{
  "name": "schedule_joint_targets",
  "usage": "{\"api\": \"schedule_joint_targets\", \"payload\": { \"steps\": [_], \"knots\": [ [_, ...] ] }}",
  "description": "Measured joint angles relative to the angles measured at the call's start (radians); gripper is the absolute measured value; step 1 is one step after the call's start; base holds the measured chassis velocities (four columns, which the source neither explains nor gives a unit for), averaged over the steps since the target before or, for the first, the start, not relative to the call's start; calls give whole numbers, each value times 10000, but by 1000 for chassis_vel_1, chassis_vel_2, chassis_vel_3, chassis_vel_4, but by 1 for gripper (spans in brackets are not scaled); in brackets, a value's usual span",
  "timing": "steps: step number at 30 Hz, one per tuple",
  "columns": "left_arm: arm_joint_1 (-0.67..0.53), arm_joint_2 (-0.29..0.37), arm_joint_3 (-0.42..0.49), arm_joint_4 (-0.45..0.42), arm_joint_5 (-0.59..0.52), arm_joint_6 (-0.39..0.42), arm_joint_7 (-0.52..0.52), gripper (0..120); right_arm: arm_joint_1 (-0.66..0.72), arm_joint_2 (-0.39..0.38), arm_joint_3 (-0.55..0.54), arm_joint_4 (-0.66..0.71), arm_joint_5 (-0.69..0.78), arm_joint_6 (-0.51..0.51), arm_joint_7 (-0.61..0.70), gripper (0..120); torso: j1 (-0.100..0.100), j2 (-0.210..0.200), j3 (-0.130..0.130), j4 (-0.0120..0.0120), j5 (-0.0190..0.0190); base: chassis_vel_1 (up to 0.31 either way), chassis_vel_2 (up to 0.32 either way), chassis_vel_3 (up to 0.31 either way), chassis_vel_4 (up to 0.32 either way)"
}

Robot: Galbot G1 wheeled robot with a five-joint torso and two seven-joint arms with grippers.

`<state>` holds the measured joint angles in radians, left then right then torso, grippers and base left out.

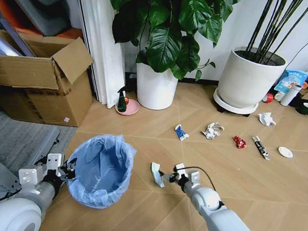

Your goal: Pick up the trash bin and place the garbage on the floor into it.

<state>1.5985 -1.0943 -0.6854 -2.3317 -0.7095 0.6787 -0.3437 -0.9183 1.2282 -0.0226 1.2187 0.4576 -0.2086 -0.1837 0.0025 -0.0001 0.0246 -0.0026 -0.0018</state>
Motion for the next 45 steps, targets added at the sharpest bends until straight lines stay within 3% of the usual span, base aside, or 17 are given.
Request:
{"api": "schedule_joint_targets", "payload": {
  "steps": [3,16,29,30,36,39,45],
  "knots": [
    [-11,-2,64,61,18,-6,13,0,169,435,-39,-720,-391,92,0,100,0,0,0,0,-2,0,0,0,0],
    [-43,4,125,169,47,-33,26,0,410,932,56,-1838,-829,511,-42,98,0,0,-2,0,-2,0,0,0,0],
    [-84,-31,206,145,47,-27,31,0,281,1230,249,-2129,-1000,622,128,53,0,1,-1,0,-2,0,0,0,0],
    [-79,-5,192,124,42,-22,34,0,235,1242,262,-2120,-1002,622,155,46,-1,1,-2,0,-2,0,0,0,0],
    [-56,47,160,59,4,-15,35,0,165,1261,285,-2090,-1025,621,219,29,-1,1,-1,0,-2,0,0,0,0],
    [-48,43,154,6,-9,-10,35,0,136,1287,331,-2084,-1037,621,294,14,-1,1,-2,0,-1,0,0,0,0],
    [-18,66,123,-79,-42,3,36,0,79,1295,377,-2065,-1037,620,339,0,-1,1,-1,0,-1,0,0,0,0]
  ]
}}
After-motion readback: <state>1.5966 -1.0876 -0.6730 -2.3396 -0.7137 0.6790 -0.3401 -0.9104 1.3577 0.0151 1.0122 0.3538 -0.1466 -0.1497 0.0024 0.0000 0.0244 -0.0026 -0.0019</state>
